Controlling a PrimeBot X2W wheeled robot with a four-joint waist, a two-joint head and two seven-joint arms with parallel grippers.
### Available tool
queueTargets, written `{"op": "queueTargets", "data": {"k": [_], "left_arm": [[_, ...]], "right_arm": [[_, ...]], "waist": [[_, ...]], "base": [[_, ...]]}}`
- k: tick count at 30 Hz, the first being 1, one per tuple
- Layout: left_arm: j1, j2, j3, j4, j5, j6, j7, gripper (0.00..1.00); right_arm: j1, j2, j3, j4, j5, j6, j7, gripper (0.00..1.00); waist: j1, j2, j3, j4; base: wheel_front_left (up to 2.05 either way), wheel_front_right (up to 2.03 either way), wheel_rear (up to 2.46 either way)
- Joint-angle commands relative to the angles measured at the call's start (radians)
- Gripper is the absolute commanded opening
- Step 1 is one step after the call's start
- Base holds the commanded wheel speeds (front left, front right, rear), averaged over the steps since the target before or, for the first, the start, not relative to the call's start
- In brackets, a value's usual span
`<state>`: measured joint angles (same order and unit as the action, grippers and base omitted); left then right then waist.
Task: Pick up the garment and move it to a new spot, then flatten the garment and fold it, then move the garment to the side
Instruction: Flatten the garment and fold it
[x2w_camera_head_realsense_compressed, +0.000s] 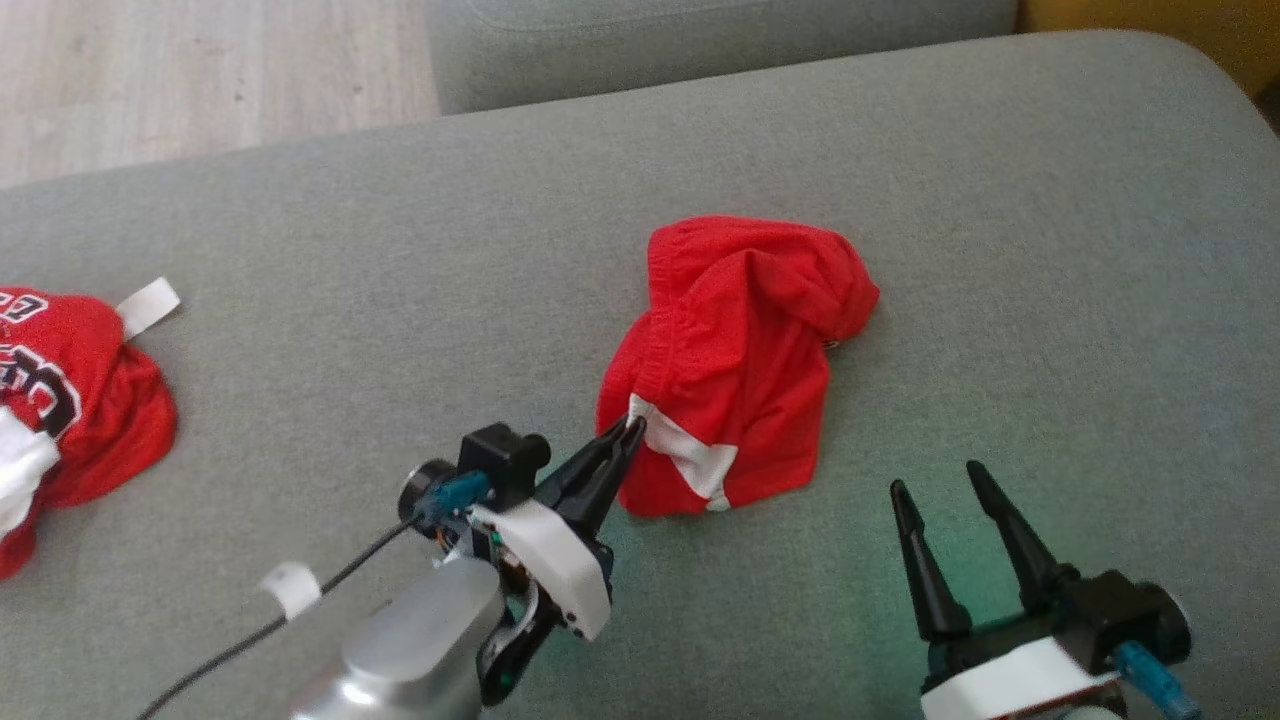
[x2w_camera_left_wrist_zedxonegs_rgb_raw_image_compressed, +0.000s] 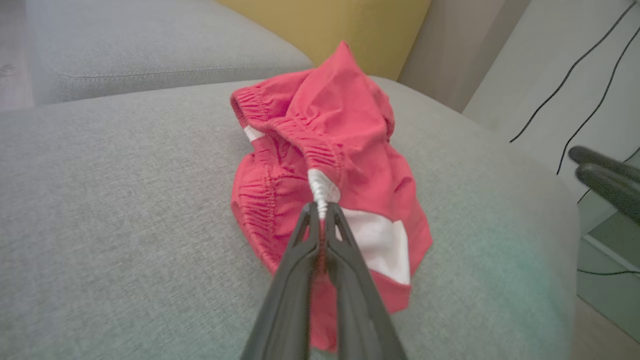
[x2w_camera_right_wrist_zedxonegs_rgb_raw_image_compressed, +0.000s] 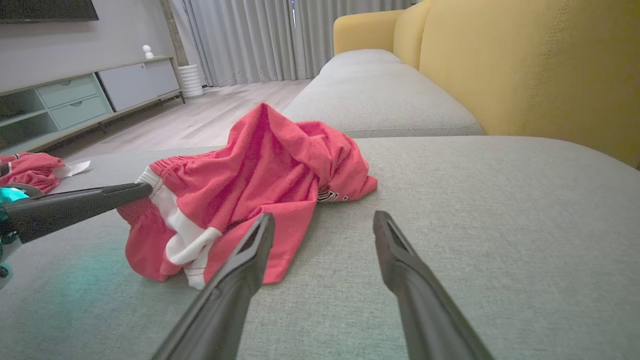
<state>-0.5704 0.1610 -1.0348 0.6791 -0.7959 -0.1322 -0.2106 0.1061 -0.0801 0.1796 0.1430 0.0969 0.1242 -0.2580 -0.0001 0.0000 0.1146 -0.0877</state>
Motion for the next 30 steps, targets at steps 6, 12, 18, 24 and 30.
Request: {"op": "queueTargets", "data": {"k": [6,12,18,24,30], "left_arm": [[0.030,0.067,0.076,-0.151,-0.059,0.002,-0.044,0.00],[0.066,0.111,0.158,-0.273,-0.068,0.023,-0.050,0.00],[0.110,0.146,0.240,-0.392,-0.048,0.059,-0.051,0.00],[0.110,0.129,0.269,-0.425,0.000,0.063,-0.051,0.00],[0.080,0.094,0.275,-0.412,0.039,0.048,-0.051,0.00]], "right_arm": [[0.000,-0.016,0.083,0.020,0.058,0.007,-0.004,1.00],[-0.021,-0.045,0.161,0.082,0.102,0.007,-0.004,1.00],[-0.089,-0.069,0.254,0.165,0.138,0.007,-0.004,1.00],[-0.200,-0.071,0.357,0.290,0.156,0.007,-0.004,1.00],[-0.280,-0.061,0.370,0.401,0.135,0.007,-0.004,1.00]], "waist": [[0.0001,0.0000,-0.029,0.050],[0.0001,0.0000,-0.023,0.093],[0.0001,0.0000,-0.003,0.134],[0.0001,0.0000,0.026,0.165],[0.0001,0.0000,0.050,0.187]], "base": [[0.00,0.00,0.00],[0.00,0.00,0.00],[0.00,0.00,0.00],[0.00,0.00,0.00],[0.00,0.00,0.00]]}}
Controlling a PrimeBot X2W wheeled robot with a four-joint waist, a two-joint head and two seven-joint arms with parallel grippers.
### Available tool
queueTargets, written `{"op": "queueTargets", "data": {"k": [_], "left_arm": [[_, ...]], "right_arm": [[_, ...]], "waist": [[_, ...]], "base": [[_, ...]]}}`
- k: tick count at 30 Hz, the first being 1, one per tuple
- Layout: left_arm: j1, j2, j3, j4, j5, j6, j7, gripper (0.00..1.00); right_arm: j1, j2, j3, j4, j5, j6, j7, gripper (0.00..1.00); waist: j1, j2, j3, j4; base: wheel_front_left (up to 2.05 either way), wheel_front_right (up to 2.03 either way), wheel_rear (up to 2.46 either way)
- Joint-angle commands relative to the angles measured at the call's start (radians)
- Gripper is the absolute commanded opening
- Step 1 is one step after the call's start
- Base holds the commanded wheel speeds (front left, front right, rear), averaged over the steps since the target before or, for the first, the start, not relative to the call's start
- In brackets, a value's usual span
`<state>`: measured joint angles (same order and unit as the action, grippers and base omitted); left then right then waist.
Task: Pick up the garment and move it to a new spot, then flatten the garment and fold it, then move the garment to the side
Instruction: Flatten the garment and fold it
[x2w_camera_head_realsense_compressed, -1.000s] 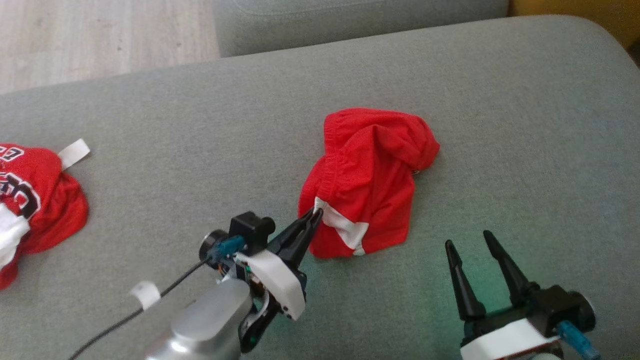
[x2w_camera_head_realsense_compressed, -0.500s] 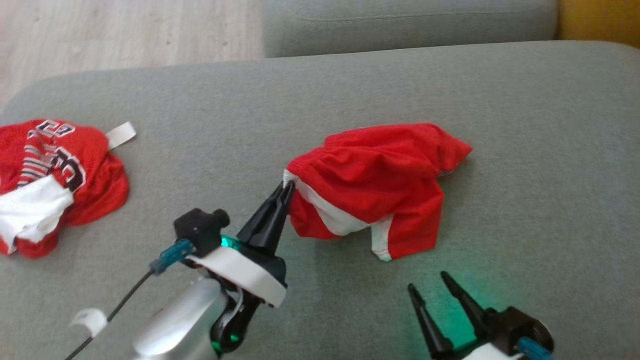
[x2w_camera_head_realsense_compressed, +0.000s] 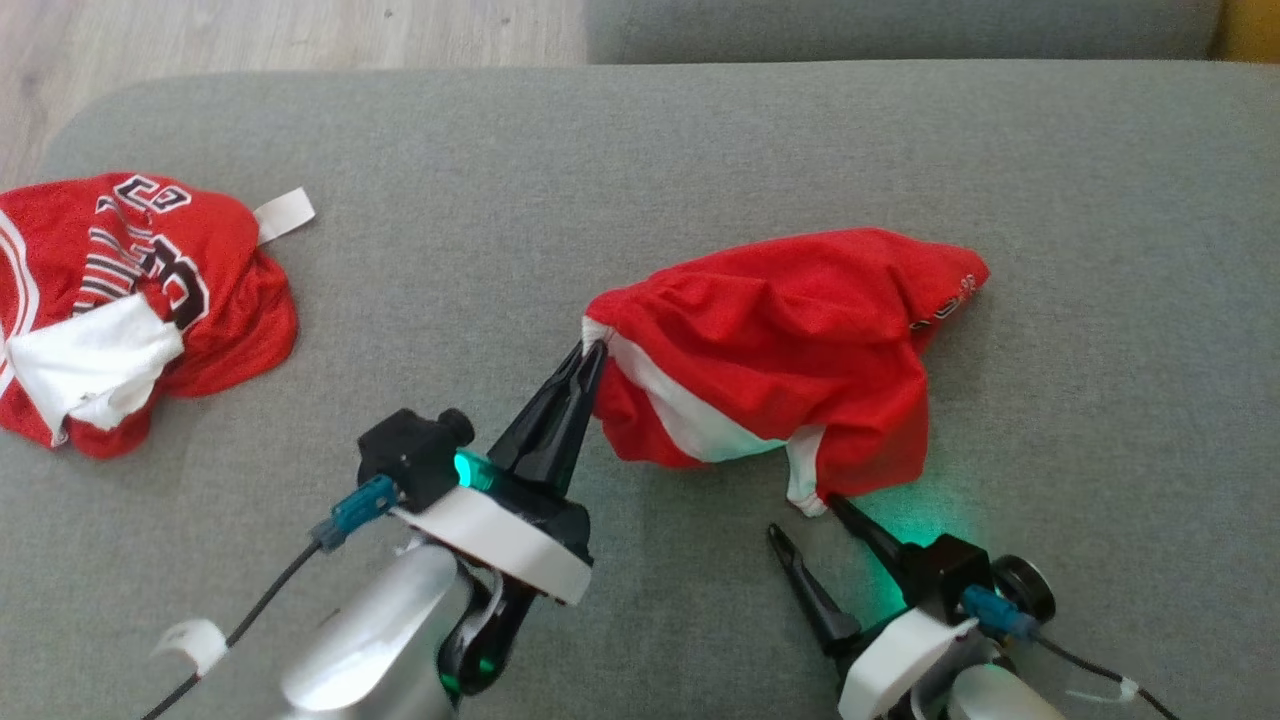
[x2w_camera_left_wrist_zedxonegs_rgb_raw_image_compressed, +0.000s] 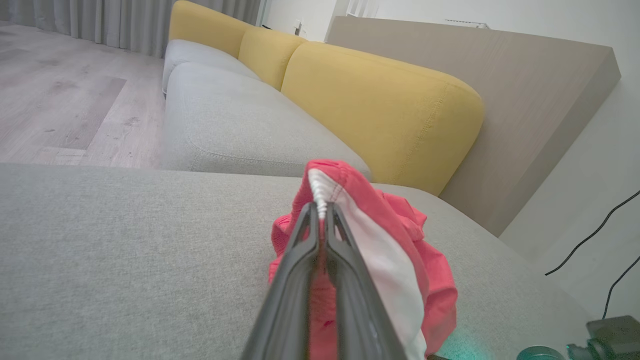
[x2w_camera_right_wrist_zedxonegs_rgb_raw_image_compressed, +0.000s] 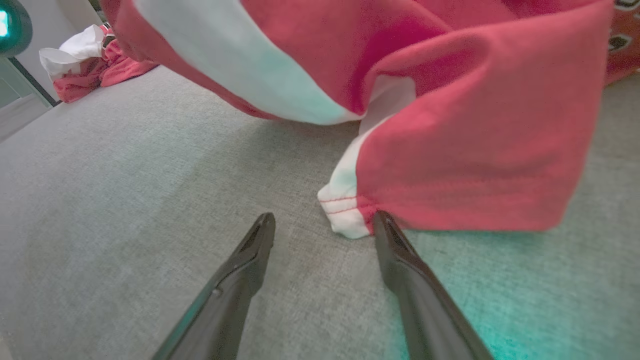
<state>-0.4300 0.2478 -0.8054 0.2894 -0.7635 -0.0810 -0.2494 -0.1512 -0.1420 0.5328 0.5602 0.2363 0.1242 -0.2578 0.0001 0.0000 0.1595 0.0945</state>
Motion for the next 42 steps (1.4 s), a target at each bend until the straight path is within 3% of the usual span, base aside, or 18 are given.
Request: {"op": "queueTargets", "data": {"k": [1,5,6,7,8,13,18,25,30,36,42], "left_arm": [[-0.064,0.003,0.048,-0.020,0.012,-0.006,-0.012,0.00],[-0.074,-0.008,0.055,-0.011,0.034,-0.014,-0.012,0.00],[-0.076,-0.009,0.057,-0.009,0.038,-0.016,-0.012,0.00],[-0.077,-0.010,0.056,-0.006,0.041,-0.018,-0.012,0.00],[-0.079,-0.011,0.056,-0.003,0.044,-0.019,-0.012,0.00],[-0.081,-0.009,0.077,0.004,0.060,-0.025,-0.012,0.00],[-0.069,0.007,0.128,-0.016,0.121,-0.030,-0.012,0.00],[-0.031,0.017,0.241,-0.039,0.090,-0.037,-0.012,0.00],[-0.065,0.027,0.272,-0.052,0.042,-0.041,0.000,0.00],[-0.272,0.000,0.260,-0.052,-0.007,-0.047,0.073,0.00],[-0.591,-0.050,0.158,0.069,0.015,-0.049,0.043,0.00]], "right_arm": [[-0.029,0.003,0.019,0.000,-0.005,0.007,-0.004,1.00],[-0.061,0.009,0.019,0.045,-0.008,0.007,-0.004,1.00],[-0.068,0.010,0.019,0.057,-0.011,0.007,-0.004,0.91],[-0.075,0.011,0.021,0.070,-0.015,0.007,-0.004,0.49],[-0.081,0.013,0.024,0.083,-0.017,0.007,-0.004,0.00],[-0.093,0.002,-0.007,0.084,-0.046,0.007,-0.004,0.00],[-0.042,-0.044,-0.128,-0.092,-0.107,0.007,-0.004,0.00],[0.042,-0.191,-0.325,-0.388,-0.213,0.007,-0.004,0.00],[0.028,-0.278,-0.392,-0.500,-0.213,0.007,-0.004,0.00],[-0.135,-0.404,-0.429,-0.561,-0.151,0.007,0.045,0.00],[-0.469,-0.504,-0.347,-0.419,-0.075,0.007,0.028,0.00]], "waist": [[-0.0001,0.0000,0.008,0.008],[-0.0001,0.0000,0.018,0.013],[-0.0001,0.0000,0.020,0.014],[-0.0001,0.0000,0.021,0.015],[-0.0001,0.0000,0.022,0.015],[-0.0001,0.0000,0.010,0.010],[-0.0001,0.0000,-0.042,-0.023],[-0.0001,0.0000,-0.136,-0.097],[-0.0001,0.0000,-0.161,-0.129],[-0.0001,0.0000,-0.100,-0.144],[-0.0001,0.0000,0.030,-0.169]], "base": [[0.00,0.00,0.00],[0.00,0.00,0.00],[0.00,0.00,0.00],[0.00,0.00,0.00],[0.00,0.00,0.00],[0.00,0.00,0.00],[0.00,0.00,0.00],[0.00,0.00,0.00],[0.00,0.00,0.00],[0.00,0.00,0.00],[0.00,0.00,0.00]]}}
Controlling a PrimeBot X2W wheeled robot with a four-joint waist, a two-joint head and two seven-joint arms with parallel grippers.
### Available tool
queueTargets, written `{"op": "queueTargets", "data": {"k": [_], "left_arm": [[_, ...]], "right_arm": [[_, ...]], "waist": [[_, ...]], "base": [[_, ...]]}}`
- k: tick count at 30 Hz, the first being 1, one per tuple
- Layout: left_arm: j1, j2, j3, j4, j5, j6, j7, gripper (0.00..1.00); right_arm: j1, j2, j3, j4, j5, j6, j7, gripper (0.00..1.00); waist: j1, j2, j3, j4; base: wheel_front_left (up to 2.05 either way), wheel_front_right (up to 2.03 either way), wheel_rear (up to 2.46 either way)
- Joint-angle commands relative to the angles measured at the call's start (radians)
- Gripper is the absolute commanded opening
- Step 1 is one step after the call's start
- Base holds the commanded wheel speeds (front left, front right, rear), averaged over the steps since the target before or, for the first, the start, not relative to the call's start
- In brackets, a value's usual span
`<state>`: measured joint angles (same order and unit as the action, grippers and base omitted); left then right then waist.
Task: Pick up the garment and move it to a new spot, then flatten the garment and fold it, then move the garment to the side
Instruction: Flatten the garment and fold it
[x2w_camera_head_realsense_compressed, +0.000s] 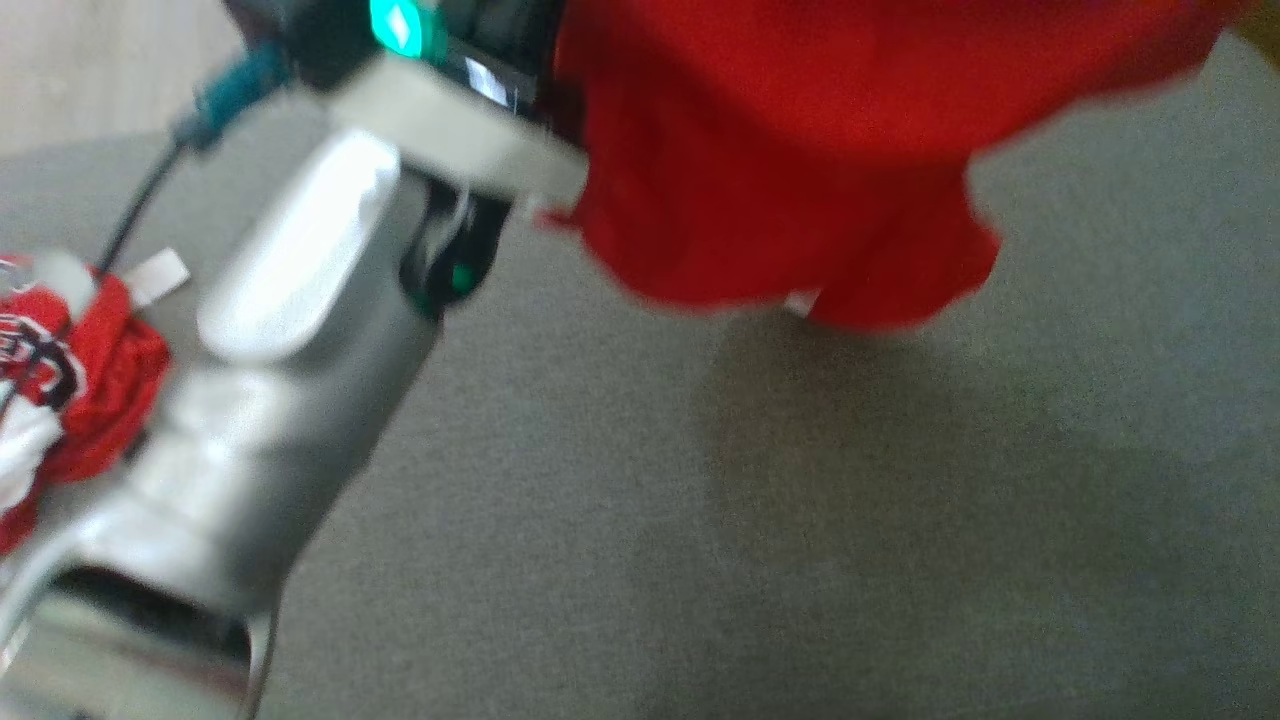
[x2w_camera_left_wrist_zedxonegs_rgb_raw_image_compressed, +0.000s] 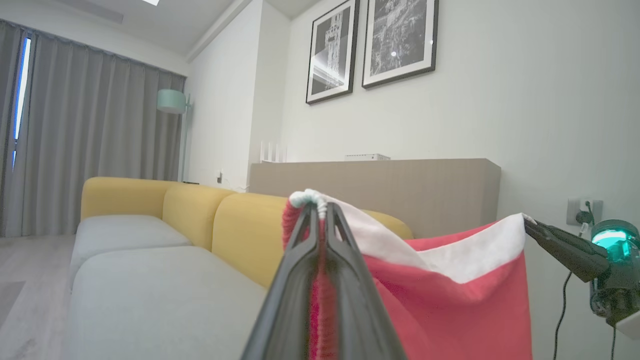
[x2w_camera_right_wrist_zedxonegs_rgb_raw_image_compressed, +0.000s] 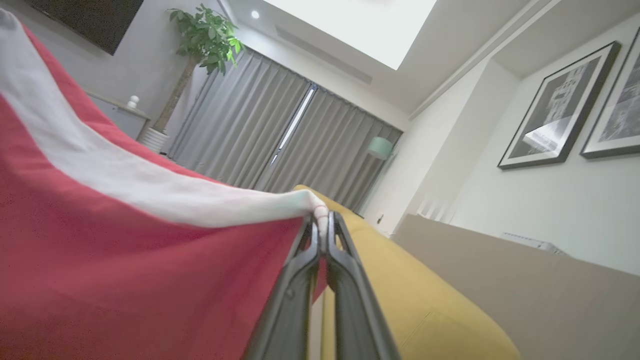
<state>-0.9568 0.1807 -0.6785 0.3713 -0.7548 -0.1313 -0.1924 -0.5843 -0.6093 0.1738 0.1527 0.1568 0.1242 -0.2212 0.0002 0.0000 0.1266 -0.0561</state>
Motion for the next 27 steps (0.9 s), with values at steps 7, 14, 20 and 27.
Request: {"op": "queueTargets", "data": {"k": [7,14,20,27], "left_arm": [[-0.349,-0.042,0.113,0.115,0.094,0.001,-0.068,0.00],[-0.130,-0.016,0.072,-0.038,0.081,0.001,-0.069,0.00],[0.203,0.074,-0.064,-0.120,0.008,0.001,-0.069,0.00],[0.522,0.112,-0.202,-0.134,-0.029,0.001,-0.069,0.00]], "right_arm": [[-0.386,-0.069,0.046,0.129,-0.041,0.007,-0.039,0.00],[-0.292,-0.090,0.059,0.043,-0.038,0.007,-0.040,0.00],[0.007,-0.083,0.054,0.008,-0.017,0.007,-0.040,0.00],[0.399,-0.057,0.031,-0.068,0.035,0.007,-0.040,0.00]], "waist": [[-0.0002,0.0000,0.155,-0.056],[-0.0002,0.0000,0.161,-0.067],[-0.0002,0.0000,0.137,-0.056],[-0.0002,0.0000,0.041,-0.033]], "base": [[0.00,0.00,0.00],[0.00,0.00,0.00],[0.00,0.00,0.00],[0.00,0.00,0.00]]}}
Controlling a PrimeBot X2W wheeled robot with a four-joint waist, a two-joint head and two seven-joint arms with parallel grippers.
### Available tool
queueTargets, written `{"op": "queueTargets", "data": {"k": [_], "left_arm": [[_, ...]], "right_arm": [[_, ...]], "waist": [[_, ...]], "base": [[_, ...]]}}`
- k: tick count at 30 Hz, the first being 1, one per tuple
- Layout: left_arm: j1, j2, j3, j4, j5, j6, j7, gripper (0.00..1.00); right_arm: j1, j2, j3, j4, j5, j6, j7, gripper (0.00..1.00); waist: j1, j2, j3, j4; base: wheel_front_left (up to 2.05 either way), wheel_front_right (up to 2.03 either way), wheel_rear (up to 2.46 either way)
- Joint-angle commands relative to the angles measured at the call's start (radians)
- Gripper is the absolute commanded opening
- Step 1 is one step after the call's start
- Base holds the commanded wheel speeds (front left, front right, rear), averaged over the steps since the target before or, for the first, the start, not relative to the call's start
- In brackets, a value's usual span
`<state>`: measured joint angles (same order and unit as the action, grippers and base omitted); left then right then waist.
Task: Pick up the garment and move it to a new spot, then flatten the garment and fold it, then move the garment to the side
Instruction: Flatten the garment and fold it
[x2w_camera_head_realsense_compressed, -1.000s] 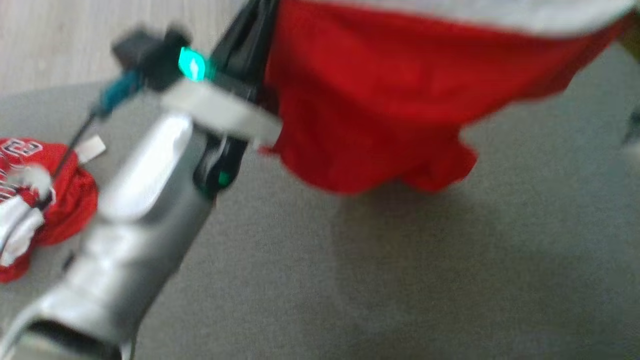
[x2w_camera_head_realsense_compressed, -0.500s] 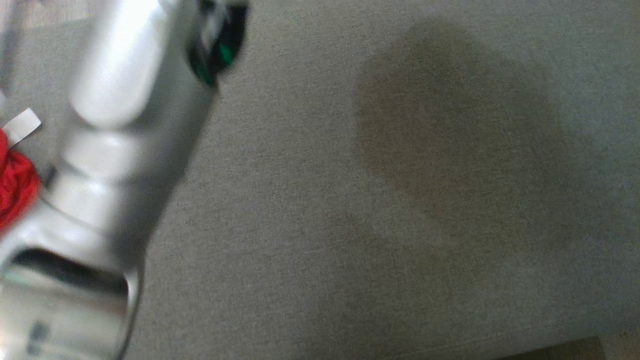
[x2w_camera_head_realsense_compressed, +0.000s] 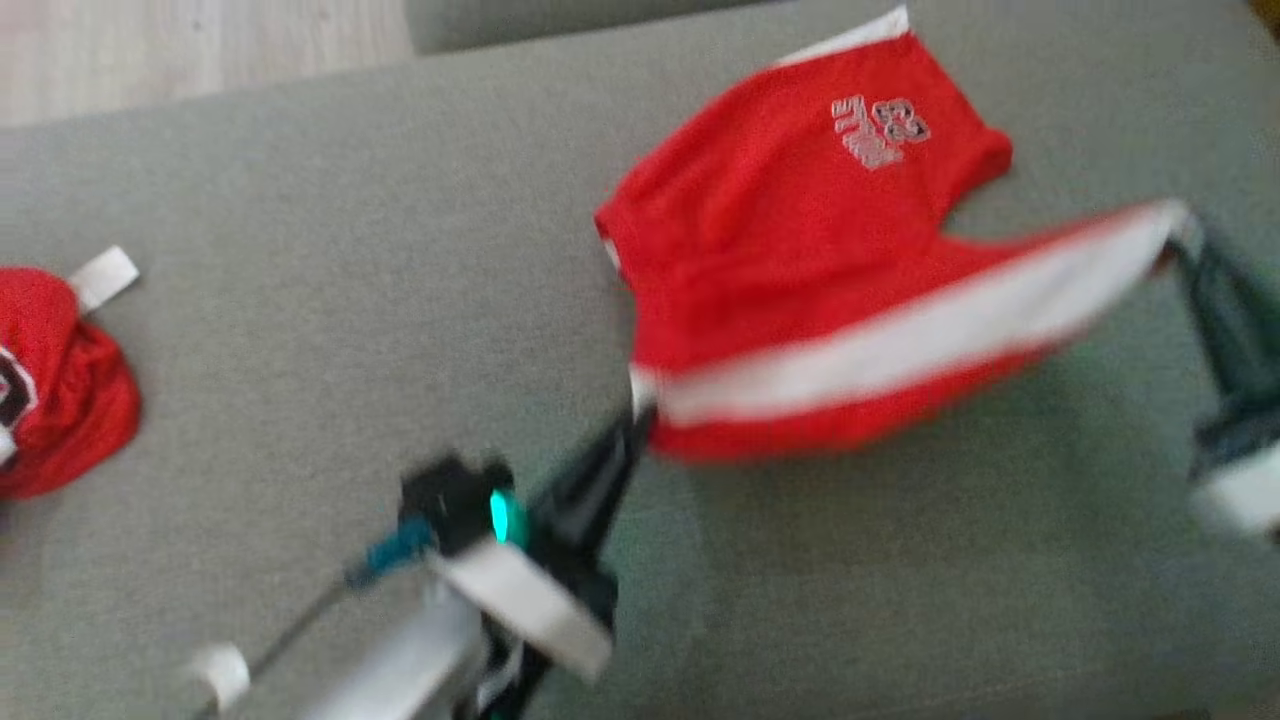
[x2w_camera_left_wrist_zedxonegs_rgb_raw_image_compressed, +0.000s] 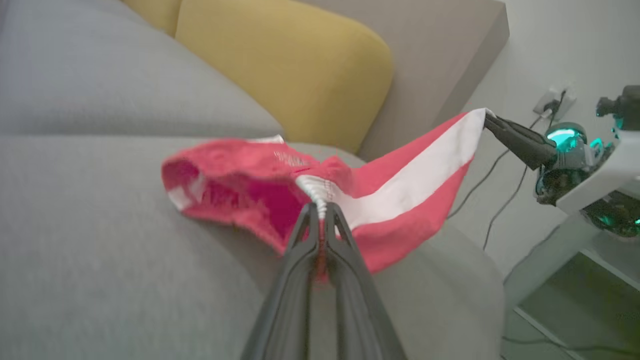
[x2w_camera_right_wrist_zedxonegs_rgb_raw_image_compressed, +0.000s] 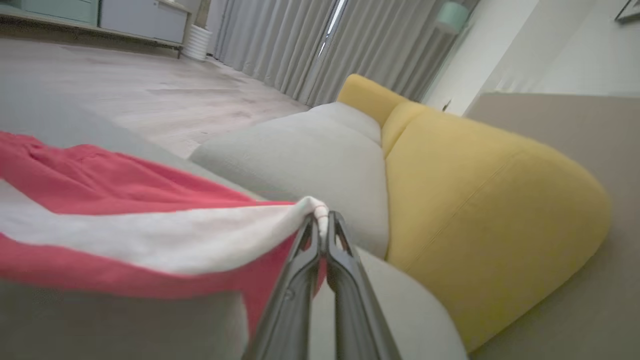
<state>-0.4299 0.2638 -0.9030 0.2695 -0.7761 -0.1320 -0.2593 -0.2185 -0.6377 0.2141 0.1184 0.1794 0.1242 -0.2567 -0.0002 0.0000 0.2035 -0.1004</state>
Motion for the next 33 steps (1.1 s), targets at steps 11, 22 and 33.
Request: {"op": "queueTargets", "data": {"k": [11,22,33], "left_arm": [[0.187,0.089,-0.124,-0.033,-0.091,0.001,0.020,0.00],[0.046,-0.011,-0.021,-0.107,-0.240,0.001,0.009,0.00],[-0.198,-0.171,0.010,0.080,-0.346,0.001,0.027,0.00]], "right_arm": [[0.460,-0.055,-0.131,-0.242,0.095,0.007,0.077,0.00],[0.407,-0.173,-0.208,-0.298,0.187,0.007,0.162,0.00],[0.048,-0.312,-0.011,-0.086,0.330,0.007,0.185,0.00]], "waist": [[0.0002,0.0000,-0.090,0.040],[0.0002,0.0000,0.009,0.122],[0.0002,0.0000,0.132,0.217]], "base": [[0.00,0.00,0.00],[0.00,0.00,0.00],[0.00,0.00,0.00]]}}
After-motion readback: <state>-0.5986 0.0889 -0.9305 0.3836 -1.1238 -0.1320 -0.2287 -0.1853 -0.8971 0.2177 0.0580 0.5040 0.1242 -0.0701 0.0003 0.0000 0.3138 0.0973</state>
